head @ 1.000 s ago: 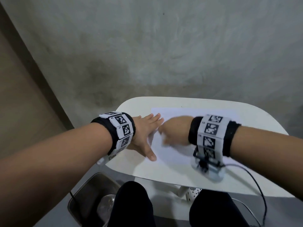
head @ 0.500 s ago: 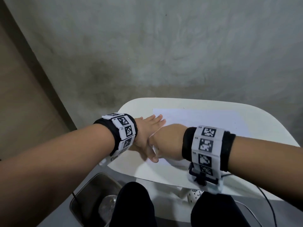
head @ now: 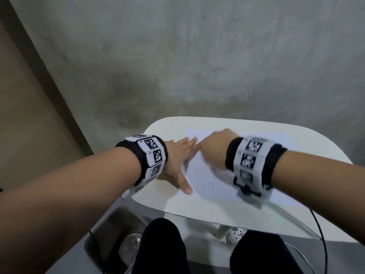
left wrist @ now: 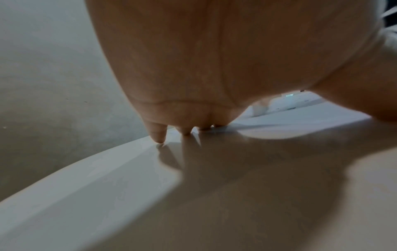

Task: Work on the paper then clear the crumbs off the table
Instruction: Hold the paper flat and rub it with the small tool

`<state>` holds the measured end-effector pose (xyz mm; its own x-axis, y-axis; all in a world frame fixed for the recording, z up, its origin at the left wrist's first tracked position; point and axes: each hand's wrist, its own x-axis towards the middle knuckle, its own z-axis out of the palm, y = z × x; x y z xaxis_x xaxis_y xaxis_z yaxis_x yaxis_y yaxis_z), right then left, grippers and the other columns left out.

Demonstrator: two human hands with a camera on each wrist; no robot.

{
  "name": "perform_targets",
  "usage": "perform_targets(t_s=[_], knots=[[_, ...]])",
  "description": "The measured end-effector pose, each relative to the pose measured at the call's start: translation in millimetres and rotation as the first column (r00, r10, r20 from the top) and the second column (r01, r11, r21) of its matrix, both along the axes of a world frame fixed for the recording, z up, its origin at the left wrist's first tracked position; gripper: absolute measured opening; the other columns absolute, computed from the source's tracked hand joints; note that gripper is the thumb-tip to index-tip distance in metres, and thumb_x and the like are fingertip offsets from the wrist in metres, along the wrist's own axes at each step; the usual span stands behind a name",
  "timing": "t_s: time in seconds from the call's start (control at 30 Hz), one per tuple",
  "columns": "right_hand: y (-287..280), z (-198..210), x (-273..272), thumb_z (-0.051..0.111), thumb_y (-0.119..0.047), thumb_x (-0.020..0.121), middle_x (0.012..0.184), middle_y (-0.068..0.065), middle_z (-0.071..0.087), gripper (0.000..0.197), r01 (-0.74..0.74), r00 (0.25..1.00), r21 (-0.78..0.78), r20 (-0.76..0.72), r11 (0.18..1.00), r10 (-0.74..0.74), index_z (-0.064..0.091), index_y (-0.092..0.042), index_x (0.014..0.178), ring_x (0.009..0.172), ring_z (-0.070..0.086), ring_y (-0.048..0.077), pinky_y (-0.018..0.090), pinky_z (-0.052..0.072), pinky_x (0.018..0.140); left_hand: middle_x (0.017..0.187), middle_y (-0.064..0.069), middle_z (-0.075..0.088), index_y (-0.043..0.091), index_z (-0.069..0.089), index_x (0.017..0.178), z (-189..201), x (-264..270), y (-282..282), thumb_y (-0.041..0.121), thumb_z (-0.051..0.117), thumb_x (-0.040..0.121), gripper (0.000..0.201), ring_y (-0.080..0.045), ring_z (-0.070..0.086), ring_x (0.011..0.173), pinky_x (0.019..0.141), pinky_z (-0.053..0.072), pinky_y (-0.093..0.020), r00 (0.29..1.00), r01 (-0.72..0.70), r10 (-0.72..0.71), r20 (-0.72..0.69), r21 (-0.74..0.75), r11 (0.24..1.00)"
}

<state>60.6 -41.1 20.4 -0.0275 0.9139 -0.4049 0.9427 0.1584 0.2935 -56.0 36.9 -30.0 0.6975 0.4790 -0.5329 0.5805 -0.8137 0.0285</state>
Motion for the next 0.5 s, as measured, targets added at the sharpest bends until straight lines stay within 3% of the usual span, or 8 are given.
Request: perform_targets(t_s=[0.1, 0.17, 0.23, 0.3, 0.37, 0.43, 0.47, 0.5], knots=[[-23, -3, -23, 0.047, -0.018, 0.098, 0.131, 0.018, 0.054, 0.037, -0.141, 0.975, -0.084, -0.184, 0.986, 0.124, 0.051, -0.006, 0.133, 0.122, 0.051, 0.034, 0.026, 0.045, 0.075, 0.157, 0.002, -0.032, 0.021, -0.026, 0.149, -4, 1, -1, 0.07, 0.074, 0.062, 0.142, -0.017, -0.024, 0.146, 0.121, -0.003, -0.045, 1.0, 0.024, -0.023, -0.016, 0.034, 0.999], [-4, -7, -4, 0.048, -0.02, 0.098, 0.133, 0.015, 0.055, 0.039, -0.066, 0.993, -0.09, -0.105, 0.994, 0.056, 0.048, -0.008, 0.135, 0.121, 0.052, 0.028, 0.014, 0.043, 0.07, 0.157, 0.004, -0.032, 0.025, -0.026, 0.149, -3, 0, 0, 0.071, 0.074, 0.062, 0.141, -0.014, -0.024, 0.146, 0.121, -0.003, -0.045, 1.0, 0.014, -0.014, -0.003, 0.017, 1.0], [10, -2, 12, 0.048, -0.025, 0.095, 0.109, 0.004, 0.063, 0.03, 0.048, 0.998, 0.015, 0.025, 0.999, -0.049, 0.058, -0.015, 0.121, 0.1, 0.06, 0.023, 0.025, 0.043, 0.074, 0.156, 0.006, -0.032, 0.027, -0.027, 0.148, -2, -1, 2, 0.072, 0.073, 0.062, 0.14, -0.014, -0.025, 0.145, 0.12, -0.005, -0.046, 1.0, 0.009, -0.009, -0.009, 0.003, 1.0], [3, -4, 4, 0.049, -0.027, 0.094, 0.109, 0.002, 0.062, 0.028, 0.024, 0.998, -0.009, 0.057, 1.0, -0.023, 0.058, -0.016, 0.118, 0.105, 0.059, 0.025, 0.035, 0.042, 0.081, 0.156, 0.006, -0.033, 0.028, -0.028, 0.148, -3, 0, 2, 0.072, 0.074, 0.061, 0.141, -0.014, -0.025, 0.146, 0.121, -0.005, -0.046, 1.0, 0.011, -0.011, -0.009, 0.002, 1.0], [-14, -8, -13, 0.047, -0.021, 0.097, 0.128, 0.013, 0.056, 0.034, -0.07, 0.994, -0.075, -0.089, 0.995, 0.064, 0.052, -0.009, 0.129, 0.121, 0.052, 0.03, 0.035, 0.037, 0.083, 0.156, 0.006, -0.033, 0.026, -0.027, 0.149, -5, 0, 1, 0.072, 0.074, 0.061, 0.141, -0.014, -0.025, 0.145, 0.121, -0.005, -0.044, 1.0, 0.011, -0.011, -0.003, 0.009, 1.0], [-11, -8, -7, 0.046, -0.017, 0.099, 0.137, 0.017, 0.049, 0.04, -0.065, 0.995, -0.121, -0.085, 0.991, 0.055, 0.044, -0.003, 0.137, 0.125, 0.048, 0.029, 0.029, 0.035, 0.091, 0.156, 0.006, -0.033, 0.025, -0.026, 0.15, -5, -1, 2, 0.072, 0.074, 0.062, 0.141, -0.013, -0.025, 0.145, 0.121, -0.005, -0.043, 1.0, 0.01, -0.01, 0.0, 0.007, 1.0], [2, -6, 4, 0.046, -0.018, 0.099, 0.13, 0.016, 0.054, 0.038, -0.022, 0.999, -0.109, -0.03, 0.994, 0.019, 0.047, -0.005, 0.134, 0.117, 0.053, 0.026, 0.026, 0.038, 0.095, 0.156, 0.007, -0.033, 0.025, -0.026, 0.15, -4, -1, 2, 0.072, 0.073, 0.062, 0.141, -0.012, -0.026, 0.145, 0.121, -0.005, -0.044, 1.0, 0.01, -0.01, -0.006, 0.003, 1.0], [9, 0, 12, 0.047, -0.021, 0.098, 0.115, 0.01, 0.06, 0.032, 0.028, 0.999, -0.044, 0.027, 0.999, -0.027, 0.054, -0.009, 0.127, 0.102, 0.057, 0.023, 0.03, 0.045, 0.089, 0.155, 0.007, -0.034, 0.025, -0.027, 0.149, -3, -1, 3, 0.072, 0.073, 0.062, 0.141, -0.012, -0.026, 0.144, 0.121, -0.005, -0.044, 1.0, 0.011, -0.011, -0.015, 0.0, 1.0]])
